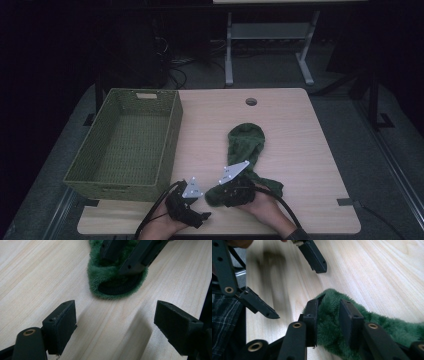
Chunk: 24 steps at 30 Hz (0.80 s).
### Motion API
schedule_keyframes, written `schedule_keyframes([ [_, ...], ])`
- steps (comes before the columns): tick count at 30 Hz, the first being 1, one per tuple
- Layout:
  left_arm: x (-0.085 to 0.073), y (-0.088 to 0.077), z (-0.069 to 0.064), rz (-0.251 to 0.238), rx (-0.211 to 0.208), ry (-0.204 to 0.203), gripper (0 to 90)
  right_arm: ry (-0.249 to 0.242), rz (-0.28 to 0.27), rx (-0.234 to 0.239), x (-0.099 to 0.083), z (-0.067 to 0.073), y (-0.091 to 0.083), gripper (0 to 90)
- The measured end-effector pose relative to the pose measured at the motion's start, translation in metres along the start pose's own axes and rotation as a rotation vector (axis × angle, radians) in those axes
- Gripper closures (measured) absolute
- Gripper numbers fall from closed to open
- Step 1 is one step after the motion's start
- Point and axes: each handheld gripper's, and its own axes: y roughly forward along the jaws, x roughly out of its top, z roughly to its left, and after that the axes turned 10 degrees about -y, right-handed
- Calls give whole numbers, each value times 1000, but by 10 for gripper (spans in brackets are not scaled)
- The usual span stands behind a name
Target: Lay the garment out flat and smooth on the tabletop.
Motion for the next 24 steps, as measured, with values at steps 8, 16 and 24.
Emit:
schedule_keyframes([
  [8, -1, 2, 1, 14, 6, -1, 176, -21, -14, -14, 0, 1, -1, 862],
  [16, -1, 3, 0, 21, 6, 3, 176, 57, -158, -29, 1, -16, -36, 864],
  [24, -1, 3, 1, 19, 6, -2, 177, 100, -206, -88, 1, -45, -57, 863],
])
